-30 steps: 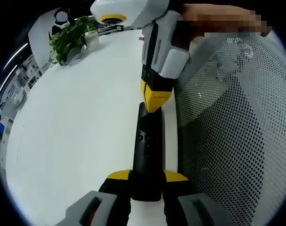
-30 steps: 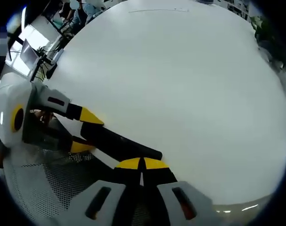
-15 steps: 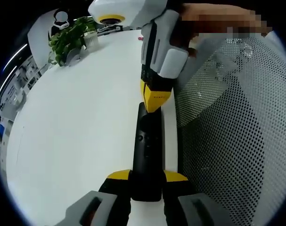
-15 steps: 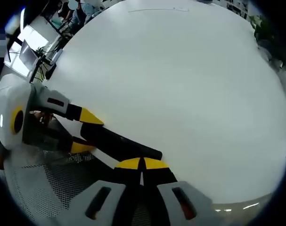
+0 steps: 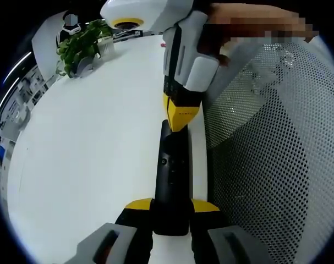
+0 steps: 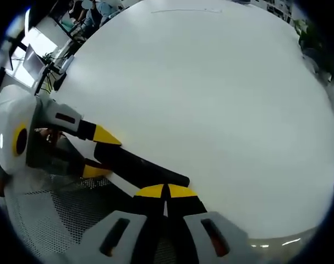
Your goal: Press the specified remote control buttons in sequence, fully releasing each button before pressing the next.
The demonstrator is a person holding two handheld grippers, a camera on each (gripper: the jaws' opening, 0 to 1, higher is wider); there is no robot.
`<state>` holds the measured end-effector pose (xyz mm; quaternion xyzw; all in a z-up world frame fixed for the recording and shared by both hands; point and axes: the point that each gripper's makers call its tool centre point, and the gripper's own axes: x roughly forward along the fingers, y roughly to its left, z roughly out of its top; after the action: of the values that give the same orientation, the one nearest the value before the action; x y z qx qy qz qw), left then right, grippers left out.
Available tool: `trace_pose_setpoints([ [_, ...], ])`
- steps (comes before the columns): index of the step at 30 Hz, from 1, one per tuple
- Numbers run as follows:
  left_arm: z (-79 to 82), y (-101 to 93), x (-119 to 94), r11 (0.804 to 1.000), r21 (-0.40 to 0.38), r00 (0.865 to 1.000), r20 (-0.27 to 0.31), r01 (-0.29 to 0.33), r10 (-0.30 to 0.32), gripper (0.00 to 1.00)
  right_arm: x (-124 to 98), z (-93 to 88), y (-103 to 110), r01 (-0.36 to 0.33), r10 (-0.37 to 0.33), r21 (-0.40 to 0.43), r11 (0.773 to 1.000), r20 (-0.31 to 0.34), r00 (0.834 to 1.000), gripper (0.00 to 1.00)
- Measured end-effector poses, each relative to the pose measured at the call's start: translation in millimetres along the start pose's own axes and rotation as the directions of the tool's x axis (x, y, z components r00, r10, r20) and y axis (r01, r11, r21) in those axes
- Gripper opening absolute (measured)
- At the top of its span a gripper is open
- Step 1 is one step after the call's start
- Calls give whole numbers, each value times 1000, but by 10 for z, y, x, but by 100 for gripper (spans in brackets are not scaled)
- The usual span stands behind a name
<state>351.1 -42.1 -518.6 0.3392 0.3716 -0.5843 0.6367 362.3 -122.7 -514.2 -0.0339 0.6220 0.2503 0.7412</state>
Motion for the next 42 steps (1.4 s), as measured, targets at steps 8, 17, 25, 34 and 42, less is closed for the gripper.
trace_pose_setpoints([
  [8, 1, 0, 1, 1000, 0, 1000, 0, -2, 2, 25, 0, -2, 3, 0, 0, -2, 1000, -2, 1000, 0],
  [17, 0, -1, 1, 1000, 0, 1000, 1, -3, 3, 25, -3, -10, 12, 2, -2, -2, 1000, -2, 1000, 0],
  [25, 0, -4, 0, 1000, 3, 1000, 2, -3, 3, 25, -3, -8, 11, -3, 3, 10, 1000, -7, 1000, 0],
  [34, 1, -6, 0, 1000, 1, 1000, 4, -2, 2, 24, -21, 30, 12, -5, 5, 11, 1000, 14, 1000, 0],
  [42, 1, -4, -1, 1000, -4, 1000, 7, -4, 4, 24, 9, 45, 105, -28, 28, -26, 999, 13, 1000, 0],
])
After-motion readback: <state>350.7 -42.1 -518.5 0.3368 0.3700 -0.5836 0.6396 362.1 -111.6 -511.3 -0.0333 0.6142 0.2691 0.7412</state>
